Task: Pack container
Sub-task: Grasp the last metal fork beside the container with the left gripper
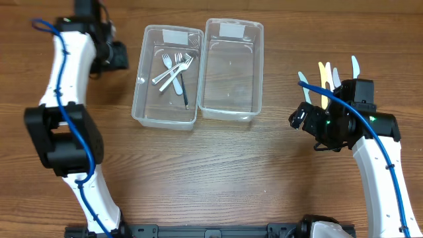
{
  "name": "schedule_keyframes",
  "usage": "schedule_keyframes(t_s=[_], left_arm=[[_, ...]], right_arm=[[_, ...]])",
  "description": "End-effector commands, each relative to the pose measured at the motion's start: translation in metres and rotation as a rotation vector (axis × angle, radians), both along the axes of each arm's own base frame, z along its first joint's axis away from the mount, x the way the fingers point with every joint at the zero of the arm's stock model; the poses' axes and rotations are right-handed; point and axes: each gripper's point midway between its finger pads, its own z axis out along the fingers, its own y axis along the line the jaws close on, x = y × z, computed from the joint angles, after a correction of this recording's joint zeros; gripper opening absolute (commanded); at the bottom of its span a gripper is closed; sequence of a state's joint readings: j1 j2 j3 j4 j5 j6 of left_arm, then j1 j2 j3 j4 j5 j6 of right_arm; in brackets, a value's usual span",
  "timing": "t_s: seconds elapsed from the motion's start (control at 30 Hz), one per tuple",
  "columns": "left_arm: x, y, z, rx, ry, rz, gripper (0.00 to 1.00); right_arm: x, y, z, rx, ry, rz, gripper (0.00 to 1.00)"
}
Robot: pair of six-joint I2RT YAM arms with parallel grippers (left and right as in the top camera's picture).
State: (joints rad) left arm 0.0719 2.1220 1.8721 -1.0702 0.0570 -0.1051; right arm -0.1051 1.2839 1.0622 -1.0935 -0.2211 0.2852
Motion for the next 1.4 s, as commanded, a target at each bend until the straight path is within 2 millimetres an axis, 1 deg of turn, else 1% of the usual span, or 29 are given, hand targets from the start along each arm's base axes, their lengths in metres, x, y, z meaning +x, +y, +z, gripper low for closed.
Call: schedule_keyframes(t_s=[0.0, 0.1, 0.27, 0.37, 0.63, 0.73, 0.87, 0.93, 1.0, 1.13, 1.37], left_arm=[[-0.009, -0.026, -0.019, -0.017, 0.021, -0.042, 0.63], [-0.015, -0.033, -0.036, -0.018, 0.036, -0.056, 0.62], [-0.024, -0.034, -0.062, -0.019, 0.053, -0.056, 0.62], [-0.025, -0.034, -0.069, -0.013, 0.049, -0.082, 0.62], [-0.023, -0.034, -0.076, 0.006, 0.023, -0.153, 0.61], [-0.023, -0.034, -0.082, 0.016, 0.014, -0.193, 0.61], [-0.022, -0.033, -0.087, 0.030, -0.004, -0.229, 0.61], [-0.020, -0.032, -0.087, 0.040, -0.011, -0.239, 0.60], [-0.020, -0.027, -0.087, 0.070, -0.007, -0.231, 0.58], [-0.021, -0.015, -0.088, 0.136, 0.005, -0.219, 0.58], [-0.028, -0.011, -0.095, 0.162, 0.026, -0.239, 0.56]], right_arm=[[0.005, -0.001, 0.011, -0.001, -0.030, -0.007, 1.00], [0.003, -0.001, 0.010, 0.000, -0.023, -0.007, 1.00], [0.002, -0.001, 0.010, 0.000, -0.018, -0.007, 1.00], [0.002, -0.001, 0.010, 0.001, -0.019, -0.007, 1.00], [0.002, 0.000, 0.010, 0.008, -0.018, -0.005, 1.00], [0.001, 0.000, 0.010, 0.008, -0.016, -0.004, 1.00], [0.002, 0.004, 0.011, 0.031, -0.019, 0.003, 1.00], [0.002, 0.005, 0.011, 0.033, -0.019, 0.003, 1.00], [0.001, 0.006, 0.011, 0.038, -0.019, 0.005, 1.00], [0.002, 0.012, 0.013, 0.073, -0.026, 0.015, 1.00], [0.003, 0.013, 0.014, 0.083, -0.030, 0.017, 1.00]])
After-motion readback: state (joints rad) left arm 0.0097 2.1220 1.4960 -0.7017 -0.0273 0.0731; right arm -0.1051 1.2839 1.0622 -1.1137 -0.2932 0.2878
